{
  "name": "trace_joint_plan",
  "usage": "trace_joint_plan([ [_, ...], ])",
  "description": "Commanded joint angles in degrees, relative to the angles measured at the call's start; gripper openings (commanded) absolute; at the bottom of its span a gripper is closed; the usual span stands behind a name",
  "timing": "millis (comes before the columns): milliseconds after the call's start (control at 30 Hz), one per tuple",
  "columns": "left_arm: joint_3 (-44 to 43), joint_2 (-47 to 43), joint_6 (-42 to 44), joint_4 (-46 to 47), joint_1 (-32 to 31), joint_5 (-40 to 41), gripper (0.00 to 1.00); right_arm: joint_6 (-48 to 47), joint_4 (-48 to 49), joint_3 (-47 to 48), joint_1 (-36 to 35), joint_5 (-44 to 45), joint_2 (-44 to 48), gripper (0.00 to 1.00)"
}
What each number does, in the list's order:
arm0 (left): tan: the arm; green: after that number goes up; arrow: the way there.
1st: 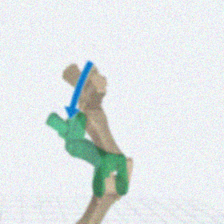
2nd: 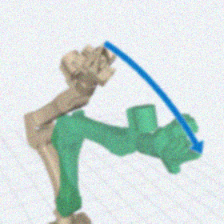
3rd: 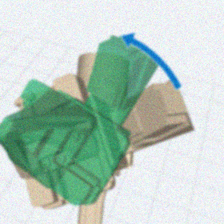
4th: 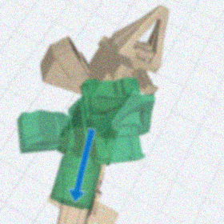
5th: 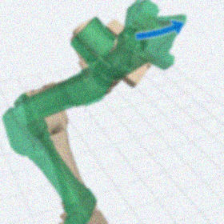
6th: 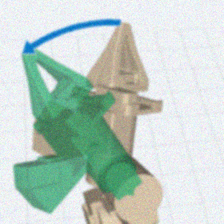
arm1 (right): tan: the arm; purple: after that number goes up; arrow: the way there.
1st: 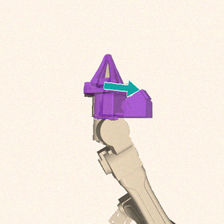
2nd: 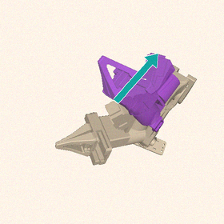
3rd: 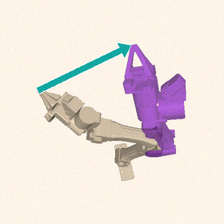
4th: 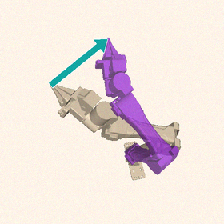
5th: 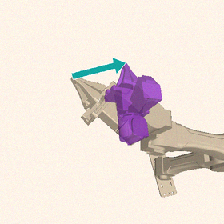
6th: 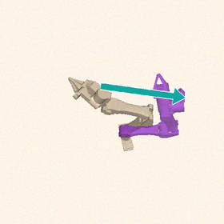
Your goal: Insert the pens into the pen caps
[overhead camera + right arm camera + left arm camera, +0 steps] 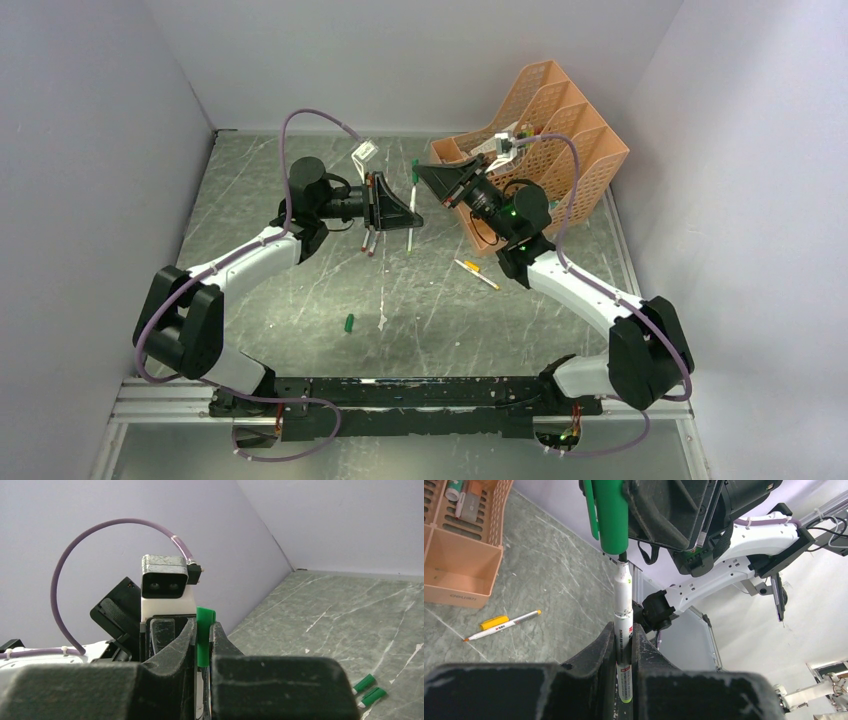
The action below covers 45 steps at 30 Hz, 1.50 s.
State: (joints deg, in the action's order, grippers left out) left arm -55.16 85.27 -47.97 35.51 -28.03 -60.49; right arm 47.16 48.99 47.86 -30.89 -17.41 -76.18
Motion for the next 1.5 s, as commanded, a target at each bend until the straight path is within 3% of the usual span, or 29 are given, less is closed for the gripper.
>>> trace_joint_plan([
  [0,-2.0,-1.7,1.3,-0.3,-0.5,0.1,0.07,0.6,2.2,-0.8,0.2,-0.7,-0.1,0.0],
  [733,-4.9,1.1,0.3,4.1,-0.5,6.4,0.07,2.5,2.8,-7.1,-0.5,-0.4,3.6,0.0],
  [1133,-8.1,-3.6,16.4,-11.9,-0.7,9.7,0.07,1.3,0.9,-6.2,-0.5,-2.1,3.9,0.0],
  [1267,-9.5,-6.9,25.4,-20.5,-1.2,12.0,0.07,-0.3,-0.7,-4.8,-0.4,-2.0,5.6,0.18],
  [1467,-9.7,-7.7,27.1,-22.4,-1.5,12.3,0.07,-2.5,-2.1,-3.4,-0.4,-2.3,7.7,0.46],
])
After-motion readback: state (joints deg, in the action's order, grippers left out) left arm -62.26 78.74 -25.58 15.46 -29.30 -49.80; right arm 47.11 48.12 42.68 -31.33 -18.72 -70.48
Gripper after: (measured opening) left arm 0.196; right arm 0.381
